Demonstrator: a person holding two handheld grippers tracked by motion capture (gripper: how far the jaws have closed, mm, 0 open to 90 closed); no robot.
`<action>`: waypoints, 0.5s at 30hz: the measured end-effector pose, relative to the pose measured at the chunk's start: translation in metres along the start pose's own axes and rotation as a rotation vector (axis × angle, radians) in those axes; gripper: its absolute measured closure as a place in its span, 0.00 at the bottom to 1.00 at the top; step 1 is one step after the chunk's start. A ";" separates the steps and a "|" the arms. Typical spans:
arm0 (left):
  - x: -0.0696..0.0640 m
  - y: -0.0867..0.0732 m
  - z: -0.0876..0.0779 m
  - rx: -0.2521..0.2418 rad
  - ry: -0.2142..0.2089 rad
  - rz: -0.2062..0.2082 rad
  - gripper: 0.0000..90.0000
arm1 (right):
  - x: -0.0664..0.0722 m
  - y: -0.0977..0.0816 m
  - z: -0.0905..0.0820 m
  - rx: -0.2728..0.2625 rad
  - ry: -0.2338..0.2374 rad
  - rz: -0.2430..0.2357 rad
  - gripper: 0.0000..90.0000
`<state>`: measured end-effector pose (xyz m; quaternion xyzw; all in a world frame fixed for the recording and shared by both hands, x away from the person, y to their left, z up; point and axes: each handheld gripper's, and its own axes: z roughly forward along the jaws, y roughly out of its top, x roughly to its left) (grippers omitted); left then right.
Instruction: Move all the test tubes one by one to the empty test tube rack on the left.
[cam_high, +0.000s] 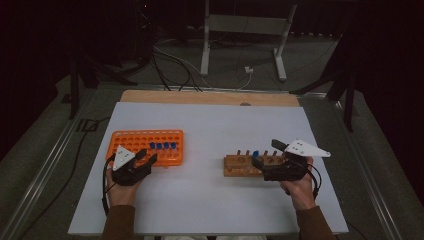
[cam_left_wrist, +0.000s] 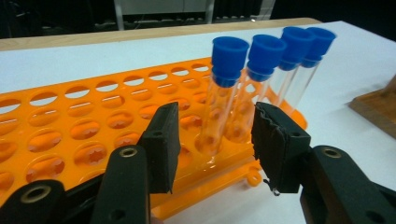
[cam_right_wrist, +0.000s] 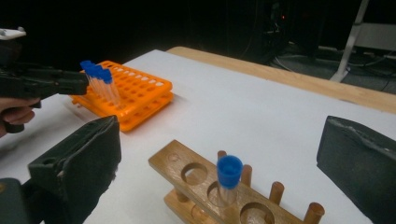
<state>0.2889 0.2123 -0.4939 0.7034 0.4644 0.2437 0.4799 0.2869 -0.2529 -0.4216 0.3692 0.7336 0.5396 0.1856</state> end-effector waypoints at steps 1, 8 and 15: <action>-0.001 0.000 -0.001 -0.005 -0.005 -0.005 0.56 | -0.001 -0.001 0.001 0.003 -0.001 0.002 0.00; -0.005 0.004 -0.002 -0.024 -0.004 -0.029 0.23 | -0.006 -0.009 0.010 0.060 -0.030 -0.009 0.10; -0.008 0.007 -0.003 -0.032 -0.018 -0.044 0.03 | -0.006 -0.018 0.019 0.110 -0.030 -0.032 0.41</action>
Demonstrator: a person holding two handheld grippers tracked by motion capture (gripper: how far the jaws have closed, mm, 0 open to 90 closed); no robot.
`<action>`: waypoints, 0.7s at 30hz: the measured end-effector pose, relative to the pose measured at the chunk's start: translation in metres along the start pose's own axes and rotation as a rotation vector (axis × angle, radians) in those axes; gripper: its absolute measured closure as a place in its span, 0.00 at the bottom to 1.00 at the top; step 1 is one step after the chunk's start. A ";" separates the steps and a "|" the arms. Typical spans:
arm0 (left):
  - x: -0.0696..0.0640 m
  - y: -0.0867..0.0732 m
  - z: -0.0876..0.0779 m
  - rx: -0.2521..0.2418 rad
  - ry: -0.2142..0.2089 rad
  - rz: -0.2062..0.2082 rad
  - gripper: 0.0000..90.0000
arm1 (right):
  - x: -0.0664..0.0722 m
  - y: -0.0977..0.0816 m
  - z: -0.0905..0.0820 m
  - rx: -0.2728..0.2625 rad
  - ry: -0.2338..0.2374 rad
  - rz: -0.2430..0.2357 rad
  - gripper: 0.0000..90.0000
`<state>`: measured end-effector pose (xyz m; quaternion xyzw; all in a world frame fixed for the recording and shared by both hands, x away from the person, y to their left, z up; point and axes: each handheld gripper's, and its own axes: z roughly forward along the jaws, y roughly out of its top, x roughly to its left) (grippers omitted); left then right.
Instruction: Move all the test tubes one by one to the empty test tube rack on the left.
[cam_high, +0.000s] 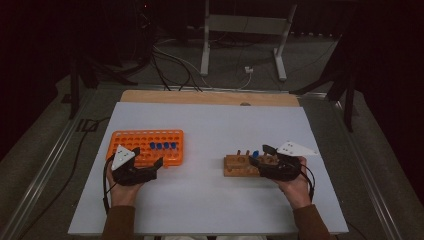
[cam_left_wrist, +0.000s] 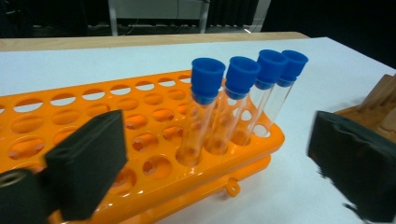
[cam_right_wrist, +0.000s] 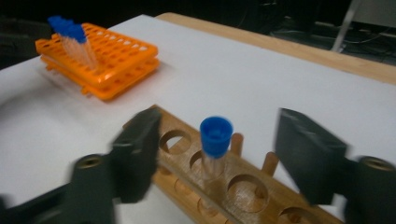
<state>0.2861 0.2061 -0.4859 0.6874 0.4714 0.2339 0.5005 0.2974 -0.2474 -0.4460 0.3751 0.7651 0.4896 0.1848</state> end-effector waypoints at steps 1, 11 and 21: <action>-0.001 0.001 0.000 -0.005 -0.003 -0.001 0.03 | 0.000 -0.001 0.001 0.009 0.002 -0.001 0.47; -0.011 0.007 -0.002 -0.021 -0.023 0.027 0.01 | 0.002 -0.009 0.013 0.053 0.010 -0.026 0.83; -0.015 0.010 -0.003 -0.027 -0.028 0.039 0.01 | 0.007 -0.011 0.018 0.051 -0.001 -0.056 0.85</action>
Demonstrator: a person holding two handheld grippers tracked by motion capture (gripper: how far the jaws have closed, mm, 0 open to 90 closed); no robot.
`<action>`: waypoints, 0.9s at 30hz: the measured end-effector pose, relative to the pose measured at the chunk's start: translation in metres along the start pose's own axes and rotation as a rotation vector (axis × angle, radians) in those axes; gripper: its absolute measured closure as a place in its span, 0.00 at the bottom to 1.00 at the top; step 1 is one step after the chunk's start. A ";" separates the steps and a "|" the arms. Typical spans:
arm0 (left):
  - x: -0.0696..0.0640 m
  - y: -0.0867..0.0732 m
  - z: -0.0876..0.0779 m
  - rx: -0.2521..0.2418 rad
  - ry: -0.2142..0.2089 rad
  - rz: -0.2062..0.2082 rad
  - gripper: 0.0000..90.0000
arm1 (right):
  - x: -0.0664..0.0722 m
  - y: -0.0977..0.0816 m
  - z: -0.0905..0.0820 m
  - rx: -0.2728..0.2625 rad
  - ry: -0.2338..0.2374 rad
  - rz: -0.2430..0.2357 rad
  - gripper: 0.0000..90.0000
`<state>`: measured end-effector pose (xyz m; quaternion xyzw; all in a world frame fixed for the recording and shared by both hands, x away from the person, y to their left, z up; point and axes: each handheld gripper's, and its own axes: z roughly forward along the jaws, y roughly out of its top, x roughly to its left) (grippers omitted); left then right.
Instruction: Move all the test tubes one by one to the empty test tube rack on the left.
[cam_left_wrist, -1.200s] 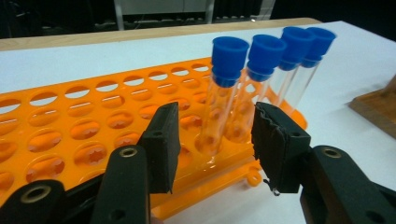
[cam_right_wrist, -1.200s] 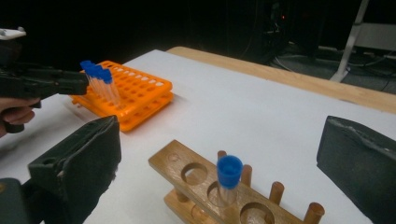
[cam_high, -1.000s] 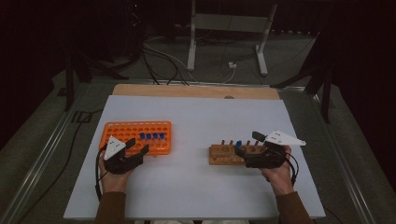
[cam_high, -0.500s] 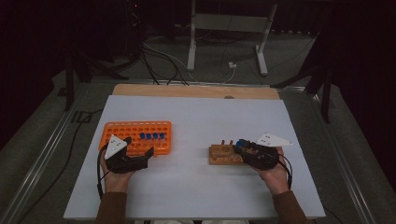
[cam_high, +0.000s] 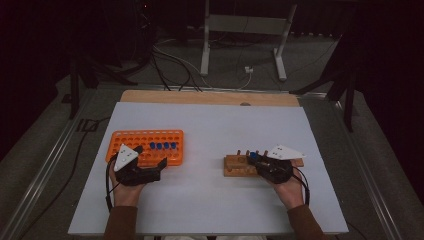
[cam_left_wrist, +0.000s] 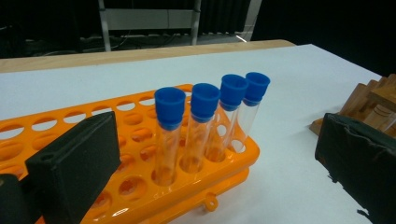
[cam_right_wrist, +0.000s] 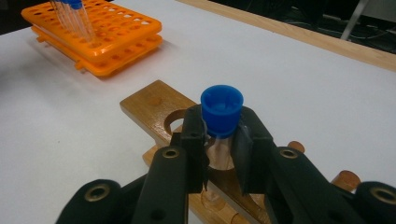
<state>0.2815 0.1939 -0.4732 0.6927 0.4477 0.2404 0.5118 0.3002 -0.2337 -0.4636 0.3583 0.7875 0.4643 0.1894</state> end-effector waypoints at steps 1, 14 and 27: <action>-0.001 0.001 0.000 -0.001 -0.002 0.003 0.01 | -0.001 0.000 0.000 0.001 -0.001 0.004 0.85; -0.006 0.007 -0.002 -0.011 -0.024 0.012 0.01 | 0.000 0.002 -0.003 -0.004 -0.030 0.010 0.86; -0.010 0.013 -0.006 -0.026 -0.032 0.029 0.01 | 0.000 0.013 -0.016 -0.047 -0.038 0.019 0.86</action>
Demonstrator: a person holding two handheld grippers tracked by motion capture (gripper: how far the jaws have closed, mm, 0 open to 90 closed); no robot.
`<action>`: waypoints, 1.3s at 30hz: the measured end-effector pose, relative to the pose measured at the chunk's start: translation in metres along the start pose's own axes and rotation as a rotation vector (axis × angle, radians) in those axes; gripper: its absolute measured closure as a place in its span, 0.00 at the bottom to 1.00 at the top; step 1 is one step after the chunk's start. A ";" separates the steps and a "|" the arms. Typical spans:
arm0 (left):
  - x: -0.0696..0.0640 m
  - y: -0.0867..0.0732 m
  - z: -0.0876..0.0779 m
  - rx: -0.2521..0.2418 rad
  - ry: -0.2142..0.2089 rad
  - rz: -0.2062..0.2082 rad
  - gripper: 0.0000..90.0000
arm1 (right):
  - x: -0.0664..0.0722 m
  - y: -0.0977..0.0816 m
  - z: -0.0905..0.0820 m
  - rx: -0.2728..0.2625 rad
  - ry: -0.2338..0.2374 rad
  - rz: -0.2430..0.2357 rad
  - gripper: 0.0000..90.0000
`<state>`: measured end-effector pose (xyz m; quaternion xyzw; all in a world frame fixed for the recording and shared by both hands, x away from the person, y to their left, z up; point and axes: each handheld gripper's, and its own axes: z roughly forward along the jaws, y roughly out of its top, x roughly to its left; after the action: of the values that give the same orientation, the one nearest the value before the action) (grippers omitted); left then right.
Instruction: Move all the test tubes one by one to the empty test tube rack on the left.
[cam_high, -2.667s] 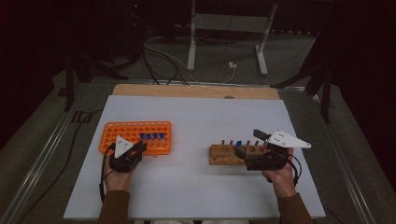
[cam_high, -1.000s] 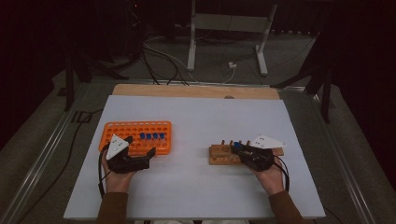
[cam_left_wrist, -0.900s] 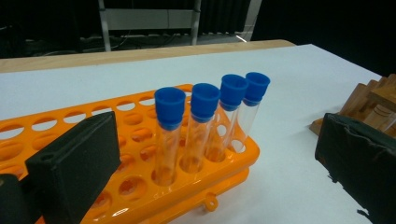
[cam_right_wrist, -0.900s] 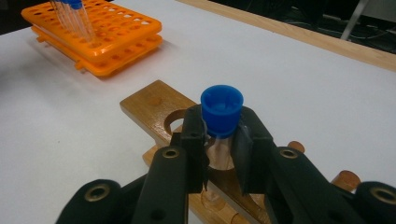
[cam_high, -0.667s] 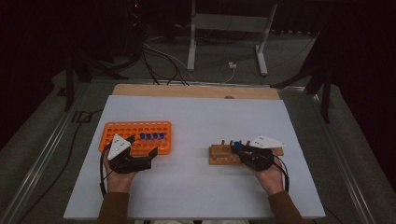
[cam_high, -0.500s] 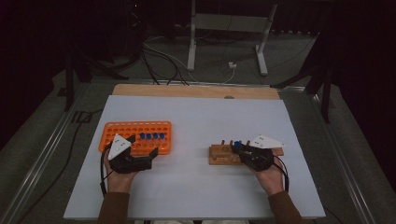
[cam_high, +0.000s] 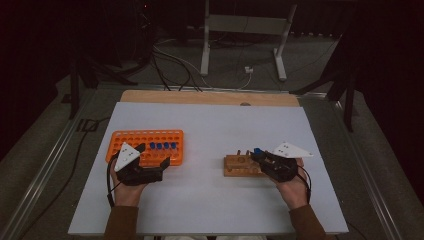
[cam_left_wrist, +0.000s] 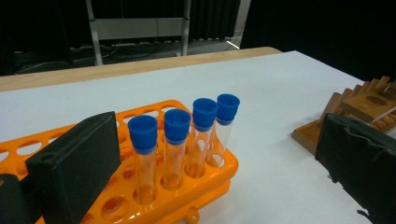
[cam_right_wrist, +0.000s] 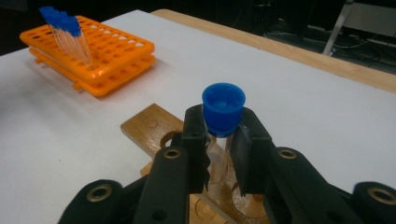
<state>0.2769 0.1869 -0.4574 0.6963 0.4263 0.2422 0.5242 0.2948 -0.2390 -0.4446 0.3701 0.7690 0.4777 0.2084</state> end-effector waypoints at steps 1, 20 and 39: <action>0.000 0.001 0.000 -0.001 0.000 0.004 0.01 | 0.000 0.001 -0.001 -0.003 -0.001 0.000 0.86; -0.009 0.008 0.001 -0.003 -0.019 0.025 0.01 | 0.000 0.021 -0.025 -0.085 -0.010 -0.001 0.86; -0.017 0.013 0.003 -0.004 -0.034 0.031 0.01 | 0.013 0.030 -0.030 -0.101 0.026 -0.031 0.86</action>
<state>0.2743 0.1697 -0.4438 0.7057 0.4059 0.2395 0.5290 0.2770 -0.2383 -0.4033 0.3406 0.7522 0.5176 0.2242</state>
